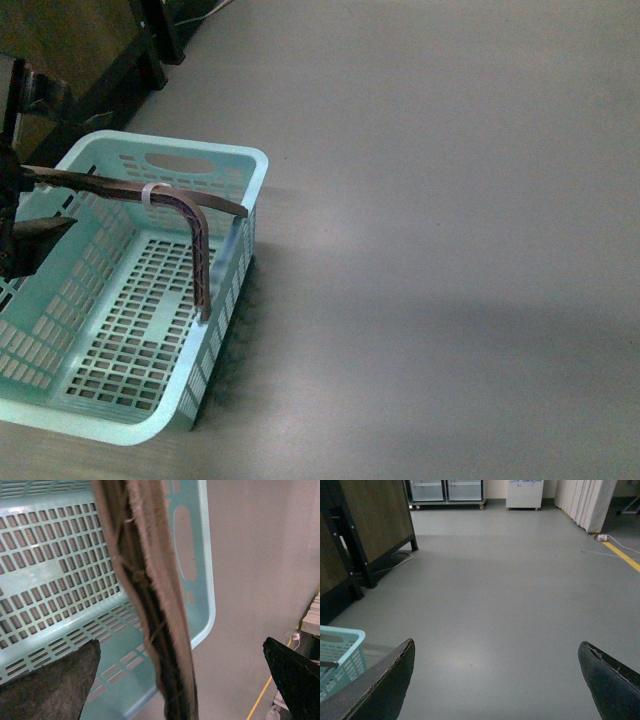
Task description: Pick lemon and mango into basket
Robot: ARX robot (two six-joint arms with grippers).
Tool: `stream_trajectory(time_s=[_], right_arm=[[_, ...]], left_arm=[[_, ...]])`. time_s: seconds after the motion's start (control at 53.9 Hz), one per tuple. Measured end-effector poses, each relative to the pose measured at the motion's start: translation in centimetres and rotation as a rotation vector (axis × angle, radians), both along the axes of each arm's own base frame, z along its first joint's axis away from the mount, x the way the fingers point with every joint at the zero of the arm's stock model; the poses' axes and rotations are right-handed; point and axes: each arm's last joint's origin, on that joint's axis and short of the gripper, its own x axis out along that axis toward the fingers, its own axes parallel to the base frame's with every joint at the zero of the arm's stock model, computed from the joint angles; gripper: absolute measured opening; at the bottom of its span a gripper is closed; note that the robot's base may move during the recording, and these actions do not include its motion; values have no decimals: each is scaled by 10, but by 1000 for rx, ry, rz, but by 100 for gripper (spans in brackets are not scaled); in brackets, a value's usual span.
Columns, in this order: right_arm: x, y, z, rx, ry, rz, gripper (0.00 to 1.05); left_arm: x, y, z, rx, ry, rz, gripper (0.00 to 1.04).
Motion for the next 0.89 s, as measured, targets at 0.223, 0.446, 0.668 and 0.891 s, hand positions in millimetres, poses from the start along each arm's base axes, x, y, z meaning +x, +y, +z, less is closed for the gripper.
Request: stream_trajectory(time_s=[0.223, 0.446, 0.668, 0.891], right_arm=[[0, 0, 0, 0, 0, 0, 96], [0, 0, 0, 0, 0, 0, 96], [0, 0, 0, 0, 0, 0, 96], [0, 0, 0, 0, 0, 0, 96]], left_arm=[[21, -5, -8, 3, -2, -8, 98], [31, -8, -20, 6, 27, -10, 70], [33, -11, -25, 6, 52, 0, 35], [25, -13, -18, -48, 39, 8, 5]])
